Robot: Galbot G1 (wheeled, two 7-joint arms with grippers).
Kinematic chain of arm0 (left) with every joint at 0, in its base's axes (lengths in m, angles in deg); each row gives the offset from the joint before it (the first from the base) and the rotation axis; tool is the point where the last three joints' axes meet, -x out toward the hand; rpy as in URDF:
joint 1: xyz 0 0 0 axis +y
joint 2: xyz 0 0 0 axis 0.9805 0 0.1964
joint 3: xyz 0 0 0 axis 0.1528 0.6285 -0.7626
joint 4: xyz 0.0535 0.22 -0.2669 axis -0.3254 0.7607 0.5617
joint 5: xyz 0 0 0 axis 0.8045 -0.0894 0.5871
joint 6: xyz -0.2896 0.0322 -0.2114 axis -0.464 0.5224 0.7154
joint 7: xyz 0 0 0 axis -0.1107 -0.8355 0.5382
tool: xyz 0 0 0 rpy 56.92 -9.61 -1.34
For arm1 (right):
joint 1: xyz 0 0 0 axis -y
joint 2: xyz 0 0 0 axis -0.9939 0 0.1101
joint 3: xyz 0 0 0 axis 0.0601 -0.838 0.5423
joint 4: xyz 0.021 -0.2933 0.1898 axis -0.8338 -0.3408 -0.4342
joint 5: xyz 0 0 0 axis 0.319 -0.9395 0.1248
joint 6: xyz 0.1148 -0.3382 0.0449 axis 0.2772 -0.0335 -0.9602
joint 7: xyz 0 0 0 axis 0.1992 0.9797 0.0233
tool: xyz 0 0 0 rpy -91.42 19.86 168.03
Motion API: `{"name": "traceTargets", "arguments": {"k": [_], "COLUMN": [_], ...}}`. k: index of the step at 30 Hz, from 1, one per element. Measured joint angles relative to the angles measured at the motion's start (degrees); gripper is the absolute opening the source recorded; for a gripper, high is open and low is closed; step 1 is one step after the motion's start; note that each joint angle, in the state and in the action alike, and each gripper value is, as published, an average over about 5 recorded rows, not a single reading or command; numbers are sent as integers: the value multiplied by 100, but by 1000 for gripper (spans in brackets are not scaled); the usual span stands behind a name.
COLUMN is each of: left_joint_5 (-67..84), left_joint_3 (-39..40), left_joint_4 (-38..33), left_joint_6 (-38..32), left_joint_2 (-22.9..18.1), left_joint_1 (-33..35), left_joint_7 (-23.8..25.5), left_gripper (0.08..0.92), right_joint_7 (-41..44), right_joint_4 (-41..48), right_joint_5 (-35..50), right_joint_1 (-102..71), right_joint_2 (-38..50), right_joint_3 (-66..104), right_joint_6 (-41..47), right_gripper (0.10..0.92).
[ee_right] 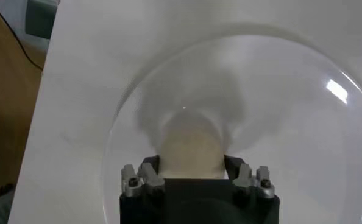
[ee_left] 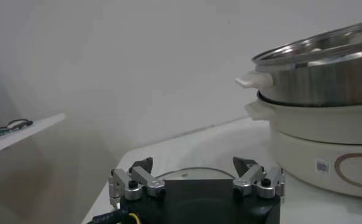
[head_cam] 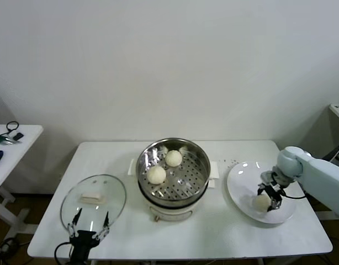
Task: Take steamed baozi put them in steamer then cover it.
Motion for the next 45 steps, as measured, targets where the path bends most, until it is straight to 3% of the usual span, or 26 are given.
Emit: {"name": "traceTargets", "arguments": {"k": [13,27,45], "left_joint_5": [0,-1,36], "left_joint_3": [0,-9,-21], "left_joint_4": [-22,-85,-194], "left_joint_6": [0,-1,-14], "left_joint_2": [17,-2,74], "left_joint_1": [61,119,242], "left_joint_7": [1,0,-9], "left_gripper": [823,823,823], "right_joint_7": [348,780,899], "right_joint_4": [-262,-1150,-1851], "right_joint_5": [150,494,-184], "right_joint_1": [1416,3849,3468], "right_joint_2": [-163,-1247,-3265], "right_joint_3": [-806,-1936,-1903], "right_joint_6": [-819,-2102,-2631], "right_gripper": [662,662,665]}}
